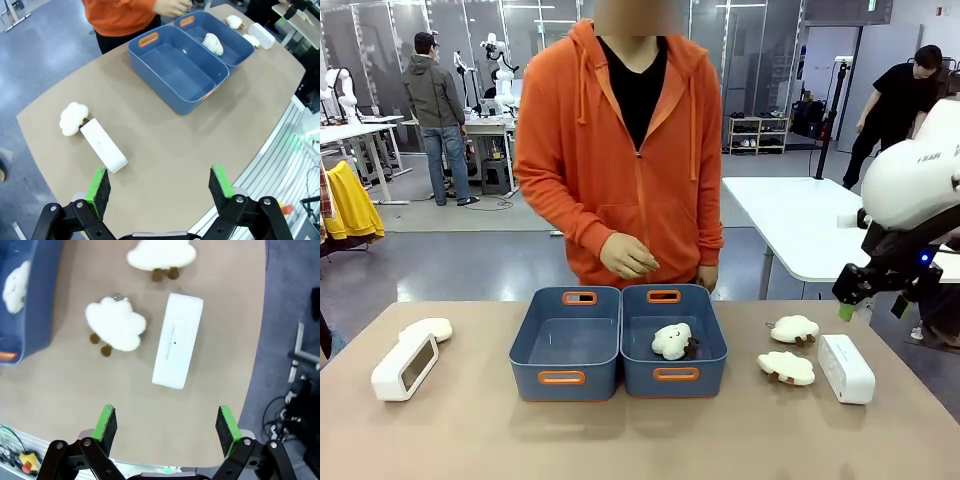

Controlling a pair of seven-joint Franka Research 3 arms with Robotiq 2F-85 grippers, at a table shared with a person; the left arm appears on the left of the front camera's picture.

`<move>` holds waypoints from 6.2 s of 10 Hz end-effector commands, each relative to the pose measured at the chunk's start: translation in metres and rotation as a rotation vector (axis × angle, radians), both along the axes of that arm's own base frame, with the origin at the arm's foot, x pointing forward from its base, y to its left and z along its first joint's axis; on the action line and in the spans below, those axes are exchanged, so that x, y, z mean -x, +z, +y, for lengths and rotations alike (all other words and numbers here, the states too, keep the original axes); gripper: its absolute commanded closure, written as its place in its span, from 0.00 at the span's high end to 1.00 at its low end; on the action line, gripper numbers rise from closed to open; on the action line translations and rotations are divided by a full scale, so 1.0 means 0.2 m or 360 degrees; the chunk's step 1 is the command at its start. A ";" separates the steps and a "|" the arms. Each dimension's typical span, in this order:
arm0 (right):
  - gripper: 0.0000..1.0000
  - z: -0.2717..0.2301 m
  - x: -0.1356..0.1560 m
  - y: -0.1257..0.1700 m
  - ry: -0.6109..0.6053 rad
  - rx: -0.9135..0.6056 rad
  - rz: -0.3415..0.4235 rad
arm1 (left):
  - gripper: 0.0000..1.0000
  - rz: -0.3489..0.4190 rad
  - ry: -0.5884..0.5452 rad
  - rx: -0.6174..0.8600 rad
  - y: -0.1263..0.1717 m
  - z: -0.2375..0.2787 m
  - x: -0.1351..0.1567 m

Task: Sort the digital clocks into the basket.
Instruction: Pick up the Digital clock from the table and place it into the empty Plastic storage basket.

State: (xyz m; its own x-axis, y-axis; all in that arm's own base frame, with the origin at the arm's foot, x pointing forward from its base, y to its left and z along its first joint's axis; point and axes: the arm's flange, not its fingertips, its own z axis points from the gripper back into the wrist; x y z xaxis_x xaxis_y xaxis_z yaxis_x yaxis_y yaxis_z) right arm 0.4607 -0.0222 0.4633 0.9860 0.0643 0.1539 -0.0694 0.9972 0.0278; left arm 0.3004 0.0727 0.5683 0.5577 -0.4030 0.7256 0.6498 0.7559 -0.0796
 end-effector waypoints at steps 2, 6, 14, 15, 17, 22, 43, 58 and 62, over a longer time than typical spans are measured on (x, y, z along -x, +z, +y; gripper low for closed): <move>1.00 0.03 -0.14 -0.24 -0.0188 0.0008 0.0074 | 1.00 -0.0006 -0.0030 -0.0007 0.01 0.01 -0.01; 1.00 0.06 -0.24 -0.52 -0.0374 0.0128 0.0096 | 1.00 -0.0006 -0.0030 -0.0007 0.01 0.01 -0.01; 0.00 0.00 -0.32 -0.74 -0.0442 0.0071 0.0256 | 1.00 -0.0006 -0.0030 -0.0007 0.01 0.01 -0.01; 0.13 -0.01 -0.31 -0.72 -0.0430 0.0049 0.0260 | 1.00 -0.0006 -0.0030 -0.0007 0.01 0.01 -0.01; 0.03 -0.04 -0.30 -0.50 -0.0331 -0.0123 0.0135 | 1.00 -0.0006 -0.0030 -0.0007 0.01 0.01 -0.01; 0.03 -0.71 0.28 0.13 0.0134 -0.0381 -0.0111 | 1.00 -0.0006 -0.0030 -0.0007 0.01 0.01 -0.01; 0.03 1.91 0.24 0.63 0.1688 0.0163 -0.0625 | 1.00 -0.0006 -0.0030 -0.0007 0.01 0.01 -0.01; 1.00 2.45 -0.15 -0.32 0.1693 0.0242 -0.0427 | 1.00 -0.0006 -0.0030 -0.0007 0.01 0.01 -0.01; 1.00 2.54 -0.17 -0.42 0.1758 0.0329 -0.0416 | 1.00 -0.0006 -0.0030 -0.0007 0.01 0.01 -0.01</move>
State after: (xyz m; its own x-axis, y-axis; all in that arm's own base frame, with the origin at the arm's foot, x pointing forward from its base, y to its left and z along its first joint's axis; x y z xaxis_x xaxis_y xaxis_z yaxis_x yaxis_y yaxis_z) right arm 0.4942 0.4863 0.3801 0.3273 0.9147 0.2370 -0.8871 0.3838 -0.2563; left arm 0.3006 0.0720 0.5693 0.5570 -0.4061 0.7245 0.6502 0.7560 -0.0761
